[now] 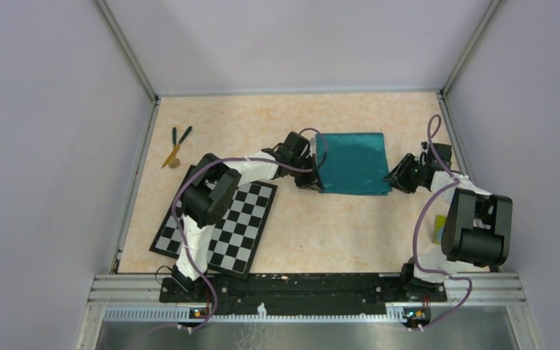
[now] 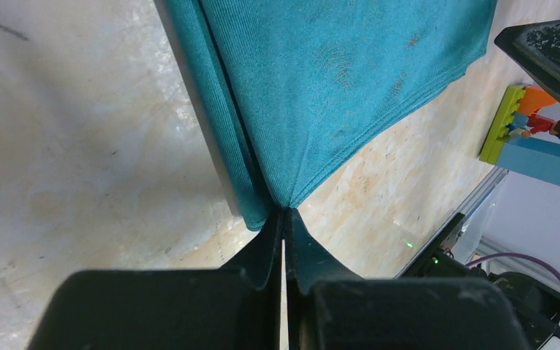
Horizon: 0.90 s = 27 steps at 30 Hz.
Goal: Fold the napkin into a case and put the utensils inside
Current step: Smooth out the square-folded napkin at the center of the board.
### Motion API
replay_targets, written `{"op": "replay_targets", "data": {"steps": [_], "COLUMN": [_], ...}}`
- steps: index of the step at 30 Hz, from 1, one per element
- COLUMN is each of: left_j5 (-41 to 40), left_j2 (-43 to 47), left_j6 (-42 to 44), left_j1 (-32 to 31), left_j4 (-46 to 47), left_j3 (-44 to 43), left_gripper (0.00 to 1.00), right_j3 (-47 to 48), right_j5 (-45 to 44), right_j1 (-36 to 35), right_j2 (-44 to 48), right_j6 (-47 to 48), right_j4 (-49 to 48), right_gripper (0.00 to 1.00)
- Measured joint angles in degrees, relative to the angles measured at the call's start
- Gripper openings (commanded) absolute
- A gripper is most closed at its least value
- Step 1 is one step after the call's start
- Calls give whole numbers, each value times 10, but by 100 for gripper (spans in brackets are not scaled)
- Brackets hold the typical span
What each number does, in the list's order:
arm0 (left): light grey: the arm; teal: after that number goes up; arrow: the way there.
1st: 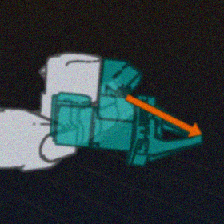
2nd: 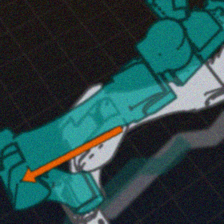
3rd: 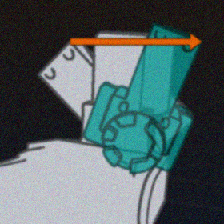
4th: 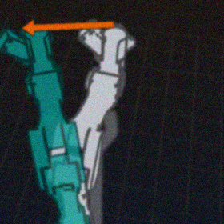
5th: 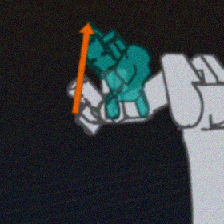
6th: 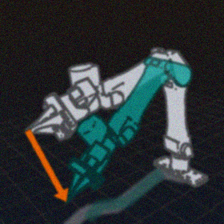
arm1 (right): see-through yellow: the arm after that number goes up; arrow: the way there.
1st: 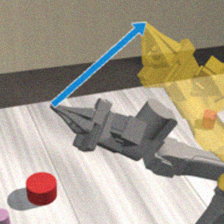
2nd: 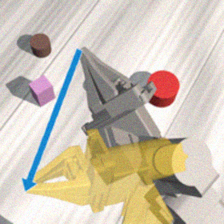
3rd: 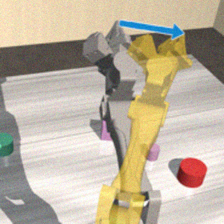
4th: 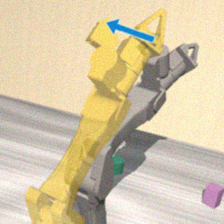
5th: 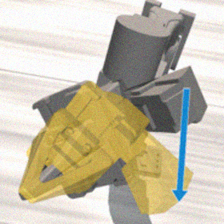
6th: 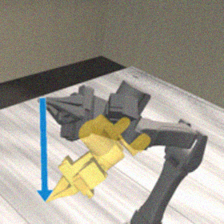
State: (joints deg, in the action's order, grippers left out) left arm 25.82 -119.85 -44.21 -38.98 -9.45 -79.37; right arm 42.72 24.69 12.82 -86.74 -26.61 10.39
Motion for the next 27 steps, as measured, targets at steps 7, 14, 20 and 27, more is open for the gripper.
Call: {"op": "replay_targets", "data": {"steps": [7,14,20,27], "left_j5": [0,1,7,9], "left_j2": [9,9,9,15], "left_j6": [3,5,6,9], "left_j1": [7,14,17,17], "left_j4": [1,5,10,13], "left_j3": [12,31,37,41], "left_gripper": [0,3,4,3], "right_j3": [-4,-7,-7,-6], "right_j5": [-6,-6,-17,-31], "right_j1": [0,-4,-28,-68], "right_j2": [0,0,0,14], "right_j6": [0,1,9,25], "right_j4": [-2,-1,2,19], "right_gripper": [36,36,37,37]}}
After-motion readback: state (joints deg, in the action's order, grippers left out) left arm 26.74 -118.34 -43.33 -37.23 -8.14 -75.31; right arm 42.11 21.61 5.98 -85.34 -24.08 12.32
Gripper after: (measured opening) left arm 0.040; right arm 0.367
